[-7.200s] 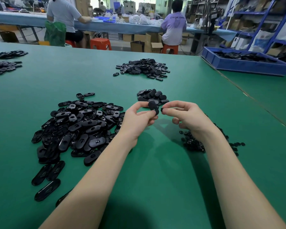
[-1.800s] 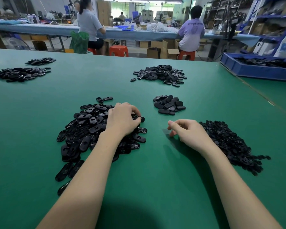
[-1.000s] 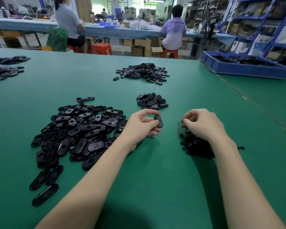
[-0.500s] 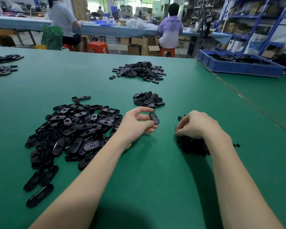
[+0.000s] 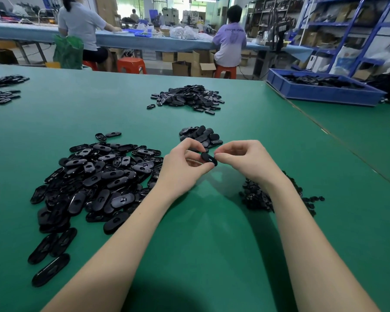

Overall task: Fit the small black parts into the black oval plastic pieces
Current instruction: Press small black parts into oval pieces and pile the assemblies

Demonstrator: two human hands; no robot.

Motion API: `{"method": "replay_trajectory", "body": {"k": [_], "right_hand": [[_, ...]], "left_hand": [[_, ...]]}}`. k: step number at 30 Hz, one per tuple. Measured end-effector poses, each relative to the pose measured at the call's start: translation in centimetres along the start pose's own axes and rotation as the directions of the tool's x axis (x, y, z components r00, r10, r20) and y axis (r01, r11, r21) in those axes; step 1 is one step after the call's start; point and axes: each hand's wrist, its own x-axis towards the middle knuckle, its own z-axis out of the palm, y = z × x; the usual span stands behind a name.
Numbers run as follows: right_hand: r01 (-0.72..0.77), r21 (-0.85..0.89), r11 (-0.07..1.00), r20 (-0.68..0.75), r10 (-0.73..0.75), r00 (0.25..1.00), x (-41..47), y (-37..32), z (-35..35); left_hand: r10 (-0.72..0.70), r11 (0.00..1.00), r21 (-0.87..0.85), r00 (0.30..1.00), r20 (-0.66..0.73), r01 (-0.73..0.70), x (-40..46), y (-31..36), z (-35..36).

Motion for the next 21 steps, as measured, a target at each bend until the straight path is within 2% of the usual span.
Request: {"method": "replay_trajectory", "body": {"k": [5,14,21], "right_hand": [[-0.036,0.082,0.996,0.016,0.035,0.999,-0.2,-0.1,0.1],[-0.165,0.111,0.98,0.051,0.16,0.986,-0.4,-0.7,0.0],[-0.126,0.037,0.991,0.031,0.125,0.992,0.0,-0.7,0.3]], "left_hand": [[0.126,0.985,0.122,0.991,-0.037,-0.121,-0.2,0.0,0.1],[0.212,0.955,0.226,0.976,-0.057,-0.195,0.0,-0.7,0.2],[0.266,0.933,0.265,0.963,-0.046,-0.245,0.2,-0.8,0.2]]}}
